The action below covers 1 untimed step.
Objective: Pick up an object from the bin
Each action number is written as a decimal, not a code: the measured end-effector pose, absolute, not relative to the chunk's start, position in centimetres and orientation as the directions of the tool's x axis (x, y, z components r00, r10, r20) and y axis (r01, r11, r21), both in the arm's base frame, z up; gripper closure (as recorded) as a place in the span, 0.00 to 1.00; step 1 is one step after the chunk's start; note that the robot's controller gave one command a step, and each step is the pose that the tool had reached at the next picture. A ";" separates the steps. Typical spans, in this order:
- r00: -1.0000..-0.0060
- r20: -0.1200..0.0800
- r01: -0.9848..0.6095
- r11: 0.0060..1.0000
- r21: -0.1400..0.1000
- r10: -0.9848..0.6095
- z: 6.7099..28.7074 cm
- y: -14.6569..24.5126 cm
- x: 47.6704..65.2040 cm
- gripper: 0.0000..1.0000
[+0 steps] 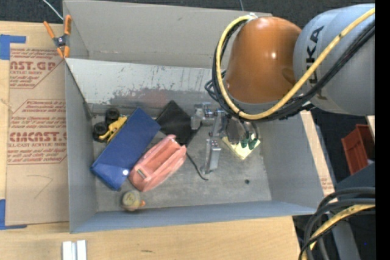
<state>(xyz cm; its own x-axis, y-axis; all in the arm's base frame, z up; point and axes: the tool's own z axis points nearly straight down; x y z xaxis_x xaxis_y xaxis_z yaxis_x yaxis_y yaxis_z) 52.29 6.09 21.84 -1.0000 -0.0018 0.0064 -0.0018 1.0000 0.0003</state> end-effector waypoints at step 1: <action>-1.000 -0.002 0.000 1.000 0.001 0.000 22.3 6.0 52.4 0.00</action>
Offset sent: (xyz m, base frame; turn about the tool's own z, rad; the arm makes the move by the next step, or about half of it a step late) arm 0.0259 0.0629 -0.1484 -0.4516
